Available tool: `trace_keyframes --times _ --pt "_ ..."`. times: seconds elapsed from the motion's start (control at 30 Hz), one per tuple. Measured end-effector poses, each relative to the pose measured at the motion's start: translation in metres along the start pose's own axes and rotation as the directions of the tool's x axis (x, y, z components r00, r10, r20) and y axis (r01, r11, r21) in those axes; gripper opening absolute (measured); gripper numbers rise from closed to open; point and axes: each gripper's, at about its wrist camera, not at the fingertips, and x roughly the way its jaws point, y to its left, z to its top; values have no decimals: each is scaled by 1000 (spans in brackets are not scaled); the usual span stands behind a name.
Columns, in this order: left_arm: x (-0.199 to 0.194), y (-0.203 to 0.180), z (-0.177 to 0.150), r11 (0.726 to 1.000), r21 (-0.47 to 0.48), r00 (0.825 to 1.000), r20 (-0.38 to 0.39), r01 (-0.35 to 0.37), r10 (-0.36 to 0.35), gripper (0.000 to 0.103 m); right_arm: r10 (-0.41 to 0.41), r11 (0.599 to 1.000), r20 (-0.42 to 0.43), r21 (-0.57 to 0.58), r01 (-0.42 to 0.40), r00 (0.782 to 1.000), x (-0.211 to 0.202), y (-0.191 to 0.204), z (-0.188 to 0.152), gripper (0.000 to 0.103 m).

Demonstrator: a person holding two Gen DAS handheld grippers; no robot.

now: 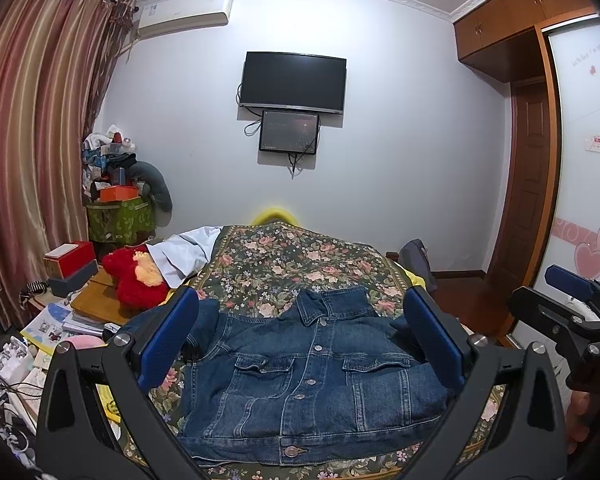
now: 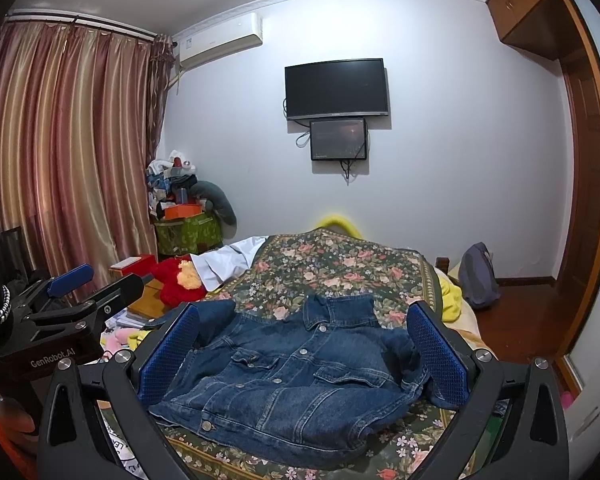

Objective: Fold large clothes

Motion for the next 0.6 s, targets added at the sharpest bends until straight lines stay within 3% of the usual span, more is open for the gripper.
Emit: trace_keyframes --times 0.6 --pt "-4 0 2 1000 4 1000 8 -8 8 103 10 1000 12 -3 -10 1000 3 3 -3 103"
